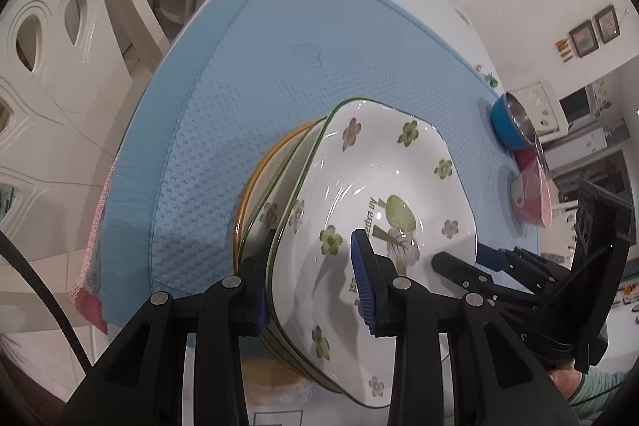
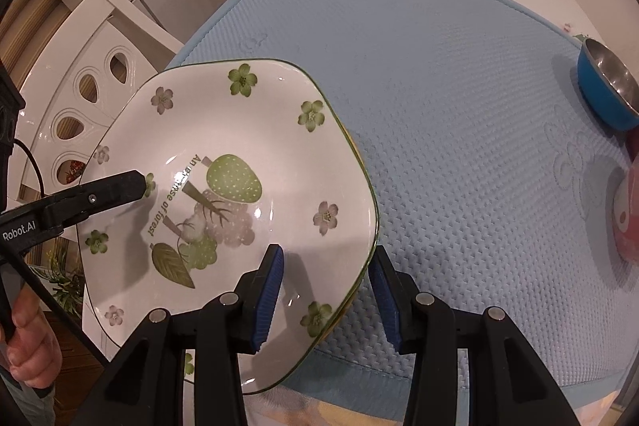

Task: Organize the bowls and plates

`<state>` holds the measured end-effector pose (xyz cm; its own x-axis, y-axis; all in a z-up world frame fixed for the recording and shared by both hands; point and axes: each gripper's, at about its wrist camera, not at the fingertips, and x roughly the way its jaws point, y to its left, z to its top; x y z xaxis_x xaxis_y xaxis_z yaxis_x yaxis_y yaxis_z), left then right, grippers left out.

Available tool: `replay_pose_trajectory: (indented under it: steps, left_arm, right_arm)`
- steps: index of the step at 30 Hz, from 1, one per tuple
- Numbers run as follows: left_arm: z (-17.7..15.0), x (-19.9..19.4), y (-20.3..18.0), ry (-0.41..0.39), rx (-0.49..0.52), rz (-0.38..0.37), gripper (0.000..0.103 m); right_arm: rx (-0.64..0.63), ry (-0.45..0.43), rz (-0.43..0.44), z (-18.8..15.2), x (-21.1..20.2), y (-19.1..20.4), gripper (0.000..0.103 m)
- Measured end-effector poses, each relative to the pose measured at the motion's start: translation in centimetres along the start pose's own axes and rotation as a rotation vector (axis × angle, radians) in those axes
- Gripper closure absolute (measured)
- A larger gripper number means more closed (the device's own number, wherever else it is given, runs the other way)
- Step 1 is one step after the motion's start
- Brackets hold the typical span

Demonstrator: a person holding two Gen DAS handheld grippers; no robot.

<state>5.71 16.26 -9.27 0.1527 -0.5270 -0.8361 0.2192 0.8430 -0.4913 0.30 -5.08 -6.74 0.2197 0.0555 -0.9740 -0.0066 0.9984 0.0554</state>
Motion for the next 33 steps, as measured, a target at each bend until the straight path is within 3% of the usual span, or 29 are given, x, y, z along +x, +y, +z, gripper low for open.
replay_pose_trajectory:
  steps: [9,15,20,22,28,33]
  left_arm:
    - [0.2,0.0,-0.6,0.062,0.075,0.030,0.070]
    - [0.6,0.6,-3.2,0.174,0.236,0.172,0.070]
    - [0.3,0.1,-3.9,0.182,0.327,0.312,0.070]
    - [0.4,0.2,-4.1,0.182,0.351,0.323,0.070]
    - [1.0,0.3,-3.4,0.157,0.328,0.308,0.070]
    - [2.0,0.9,-1.6,0.137,0.247,0.329,0.068]
  right_arm:
    - [-0.008,0.005,-0.020,-0.2,0.1,0.3,0.060]
    - [0.007,0.010,-0.022,0.0,0.2,0.4,0.060]
    - [-0.002,0.016,-0.043,0.0,0.5,0.5,0.060]
    - [-0.001,0.018,-0.044,0.0,0.6,0.6,0.060]
    - [0.009,0.022,-0.067,-0.5,0.6,1.2,0.060]
    - [0.027,0.017,-0.184,-1.2,0.6,3.5,0.053]
